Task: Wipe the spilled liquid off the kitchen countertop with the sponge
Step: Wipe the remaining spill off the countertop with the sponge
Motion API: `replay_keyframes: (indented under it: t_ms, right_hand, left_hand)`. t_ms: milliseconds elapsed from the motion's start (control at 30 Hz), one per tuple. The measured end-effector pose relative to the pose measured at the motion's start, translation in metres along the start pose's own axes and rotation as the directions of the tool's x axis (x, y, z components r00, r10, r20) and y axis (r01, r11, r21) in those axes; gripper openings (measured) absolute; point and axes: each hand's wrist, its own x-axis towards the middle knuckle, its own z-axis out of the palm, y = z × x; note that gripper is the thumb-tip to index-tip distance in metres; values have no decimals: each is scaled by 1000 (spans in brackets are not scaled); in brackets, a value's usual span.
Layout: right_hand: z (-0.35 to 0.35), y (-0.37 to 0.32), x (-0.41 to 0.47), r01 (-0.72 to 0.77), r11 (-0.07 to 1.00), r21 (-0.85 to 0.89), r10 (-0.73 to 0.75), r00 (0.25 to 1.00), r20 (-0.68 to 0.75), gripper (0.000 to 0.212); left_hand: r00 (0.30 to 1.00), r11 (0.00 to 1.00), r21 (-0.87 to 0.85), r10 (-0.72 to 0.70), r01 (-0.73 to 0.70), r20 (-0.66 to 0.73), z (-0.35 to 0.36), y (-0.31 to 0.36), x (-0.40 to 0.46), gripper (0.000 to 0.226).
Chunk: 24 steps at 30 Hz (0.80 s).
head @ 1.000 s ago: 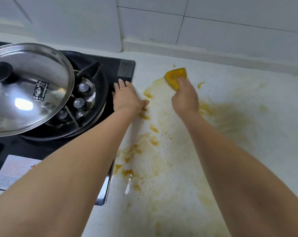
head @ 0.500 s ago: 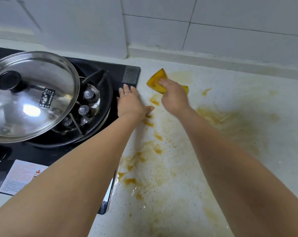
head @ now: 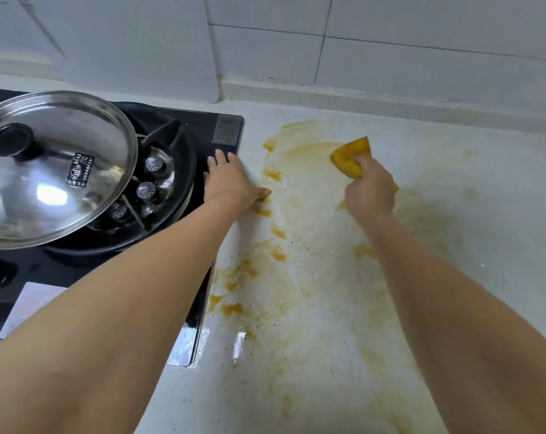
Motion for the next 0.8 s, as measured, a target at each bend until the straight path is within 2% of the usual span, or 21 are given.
replay_keyframes:
  t_ms: [33, 167, 200, 300, 333, 467, 500, 600, 667, 733, 800]
  right_hand:
    - [-1, 0, -6, -2, 1000, -3, 2, 1000, 0, 50]
    - [15, -15, -48, 277, 948, 159, -299, 944, 140, 51]
    - [14, -12, -52, 278, 945, 171, -302, 944, 133, 51]
    - [-1, 5, -48, 74, 992, 105, -78, 996, 39, 51]
    - [-2, 5, -50, 58, 995, 82, -60, 998, 29, 51]
    - [7, -4, -77, 307, 943, 125, -326, 927, 185, 51]
    - [4, 0, -77, 282, 951, 124, -300, 939, 168, 50]
    - [-8, 16, -73, 36, 998, 46, -37, 999, 18, 51]
    - [-8, 12, -85, 68, 997, 35, -70, 996, 60, 52]
    - [-8, 5, -106, 131, 983, 131, -148, 980, 135, 51]
    - [-13, 4, -127, 92, 970, 224, -131, 977, 166, 48]
  left_hand:
    - [1000, 1000, -5, -2, 2, -3, 2, 2, -4, 104]
    - [999, 1000, -3, 28, -28, -24, 13, 12, -21, 100]
    - [999, 999, -1, 41, -41, -19, 16, 14, -24, 100]
    - [998, 998, -1, 67, -67, -10, 22, 12, -35, 96]
    - [997, 997, -4, 73, -74, -11, 24, 11, -37, 94]
    - [993, 993, 0, 117, -117, -4, 31, 9, -50, 92]
    - [992, 992, 1, 126, -126, 4, 32, 7, -53, 92]
    - [990, 991, -12, 136, -136, 35, 37, -1, -63, 93]
    - [989, 989, -10, 146, -145, 31, 39, -6, -71, 94]
    - [987, 987, -46, 156, -154, 37, 41, -8, -82, 98]
    - [982, 975, -145, 177, -167, 63, 41, -5, -95, 100]
